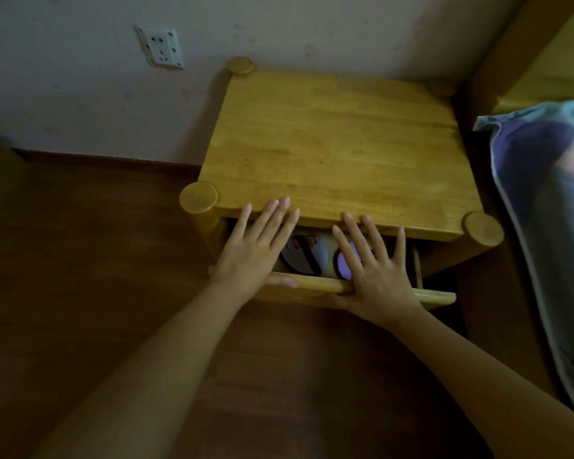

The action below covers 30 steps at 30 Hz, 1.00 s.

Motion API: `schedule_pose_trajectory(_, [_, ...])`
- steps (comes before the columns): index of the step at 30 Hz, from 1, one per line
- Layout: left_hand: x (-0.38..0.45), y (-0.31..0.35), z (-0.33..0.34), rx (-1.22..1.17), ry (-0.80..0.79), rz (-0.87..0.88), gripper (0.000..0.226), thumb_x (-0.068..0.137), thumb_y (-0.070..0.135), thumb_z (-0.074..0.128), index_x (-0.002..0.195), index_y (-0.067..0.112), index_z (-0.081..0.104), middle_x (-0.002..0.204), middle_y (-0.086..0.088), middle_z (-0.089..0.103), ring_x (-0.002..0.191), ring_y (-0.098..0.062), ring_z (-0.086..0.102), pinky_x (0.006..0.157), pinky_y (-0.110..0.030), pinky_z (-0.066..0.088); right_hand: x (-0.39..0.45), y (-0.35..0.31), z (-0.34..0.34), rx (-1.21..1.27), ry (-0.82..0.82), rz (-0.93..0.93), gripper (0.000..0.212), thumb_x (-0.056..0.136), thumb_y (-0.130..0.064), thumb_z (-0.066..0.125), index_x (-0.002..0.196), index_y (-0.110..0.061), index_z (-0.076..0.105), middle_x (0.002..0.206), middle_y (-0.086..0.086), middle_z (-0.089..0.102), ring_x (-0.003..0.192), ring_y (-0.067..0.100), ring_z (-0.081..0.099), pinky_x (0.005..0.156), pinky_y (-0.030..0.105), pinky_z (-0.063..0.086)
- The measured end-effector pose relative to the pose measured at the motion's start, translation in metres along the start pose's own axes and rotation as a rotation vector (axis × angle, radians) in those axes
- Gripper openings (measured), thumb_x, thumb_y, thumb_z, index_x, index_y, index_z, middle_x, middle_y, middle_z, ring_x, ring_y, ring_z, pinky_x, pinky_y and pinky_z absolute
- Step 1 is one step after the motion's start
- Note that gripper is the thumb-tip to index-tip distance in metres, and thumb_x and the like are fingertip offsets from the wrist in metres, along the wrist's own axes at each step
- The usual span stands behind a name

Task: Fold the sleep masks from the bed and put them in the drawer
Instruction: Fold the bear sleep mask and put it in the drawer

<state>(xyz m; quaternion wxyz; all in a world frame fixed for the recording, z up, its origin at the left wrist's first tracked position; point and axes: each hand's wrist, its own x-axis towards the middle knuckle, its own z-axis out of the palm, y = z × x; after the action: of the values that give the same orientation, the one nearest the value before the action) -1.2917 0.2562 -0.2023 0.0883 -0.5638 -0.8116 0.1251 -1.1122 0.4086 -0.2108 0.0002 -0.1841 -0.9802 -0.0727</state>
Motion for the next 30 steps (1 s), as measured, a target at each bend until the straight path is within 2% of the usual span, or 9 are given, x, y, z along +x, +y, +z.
schedule_pose_trajectory(6, [-0.003, 0.003, -0.003, -0.012, -0.002, 0.129, 0.096, 0.077, 0.074, 0.032, 0.152, 0.021, 0.001, 0.159, -0.011, -0.006, 0.146, -0.027, -0.001, 0.113, -0.050, 0.000, -0.002, -0.004, 0.002, 0.002, -0.021, -0.017, 0.102, 0.063, -0.065, 0.070, 0.147, -0.025, 0.030, 0.161, 0.014, 0.004, 0.146, 0.040, 0.004, 0.104, 0.075, 0.012])
schedule_pose_trajectory(8, [-0.012, 0.015, -0.003, -0.004, -0.015, 0.245, 0.078, 0.083, 0.067, 0.036, 0.149, 0.029, 0.019, 0.158, -0.007, -0.007, 0.144, -0.027, -0.004, 0.114, -0.051, 0.006, -0.003, -0.004, 0.003, -0.022, -0.050, -0.034, 0.077, 0.066, -0.065, 0.069, 0.132, -0.027, 0.052, 0.160, 0.015, -0.001, 0.146, 0.041, -0.002, 0.102, 0.077, 0.010])
schedule_pose_trajectory(11, [-0.017, 0.029, -0.016, -0.070, -0.055, 0.181, 0.060, 0.085, 0.063, 0.044, 0.131, 0.027, 0.055, 0.158, -0.002, -0.001, 0.143, -0.026, -0.002, 0.114, -0.051, 0.017, -0.002, -0.002, 0.003, -0.051, -0.100, -0.052, 0.062, 0.070, -0.069, 0.063, 0.117, -0.029, 0.063, 0.160, 0.014, -0.011, 0.145, 0.041, -0.011, 0.101, 0.077, 0.004])
schedule_pose_trajectory(15, [-0.010, 0.026, -0.024, -0.064, -0.160, 0.339, 0.050, 0.093, 0.054, 0.036, 0.132, 0.026, 0.052, 0.150, 0.002, -0.035, 0.136, -0.025, -0.032, 0.113, -0.049, -0.012, -0.001, 0.001, -0.009, -0.049, -0.190, -0.081, 0.075, 0.072, -0.075, 0.055, 0.132, -0.030, 0.051, 0.155, 0.012, -0.031, 0.141, 0.039, -0.026, 0.098, 0.077, -0.012])
schedule_pose_trajectory(20, [0.008, 0.031, -0.055, 0.130, -0.307, 0.479, 0.064, 0.094, 0.055, 0.034, 0.146, 0.017, 0.030, 0.148, -0.003, -0.038, 0.128, -0.026, -0.044, 0.110, -0.049, -0.019, -0.007, 0.016, -0.049, -0.031, -0.289, -0.125, 0.088, 0.080, -0.074, 0.044, 0.150, -0.027, 0.018, 0.151, 0.013, -0.037, 0.139, 0.037, -0.032, 0.099, 0.073, -0.017])
schedule_pose_trajectory(22, [0.020, 0.041, -0.085, 0.079, -0.231, 0.417, 0.070, 0.094, 0.056, 0.034, 0.150, 0.017, 0.019, 0.151, -0.003, -0.030, 0.136, -0.024, -0.033, 0.112, -0.047, -0.016, -0.014, 0.033, -0.077, -0.004, -0.251, -0.100, 0.086, 0.085, -0.069, 0.043, 0.151, -0.023, 0.014, 0.154, 0.010, -0.031, 0.141, 0.034, -0.029, 0.099, 0.070, -0.021])
schedule_pose_trajectory(24, [0.036, 0.050, -0.125, -0.036, -0.055, 0.309, 0.067, 0.092, 0.055, 0.042, 0.148, 0.018, 0.030, 0.157, -0.001, -0.006, 0.144, -0.020, -0.009, 0.116, -0.046, 0.000, -0.024, 0.056, -0.113, 0.026, -0.174, -0.033, 0.076, 0.089, -0.058, 0.045, 0.149, -0.019, 0.020, 0.159, 0.008, -0.020, 0.143, 0.031, -0.024, 0.100, 0.067, -0.022])
schedule_pose_trajectory(26, [0.052, 0.056, -0.177, -0.106, 0.079, 0.260, 0.065, 0.087, 0.053, 0.054, 0.141, 0.020, 0.044, 0.156, 0.000, 0.022, 0.144, -0.019, 0.018, 0.114, -0.046, 0.020, -0.039, 0.083, -0.156, 0.019, -0.094, 0.083, 0.073, 0.089, -0.053, 0.049, 0.148, -0.018, 0.025, 0.161, 0.008, -0.006, 0.147, 0.030, -0.011, 0.106, 0.068, -0.011])
schedule_pose_trajectory(30, [0.079, 0.059, -0.290, -0.243, 0.293, 0.231, 0.071, 0.083, 0.054, 0.051, 0.142, 0.016, 0.043, 0.151, -0.004, 0.036, 0.137, -0.024, 0.037, 0.107, -0.049, 0.034, -0.084, 0.135, -0.260, 0.048, 0.048, 0.414, 0.078, 0.082, -0.054, 0.059, 0.147, -0.019, 0.032, 0.158, 0.009, 0.020, 0.145, 0.030, 0.018, 0.110, 0.063, 0.016])
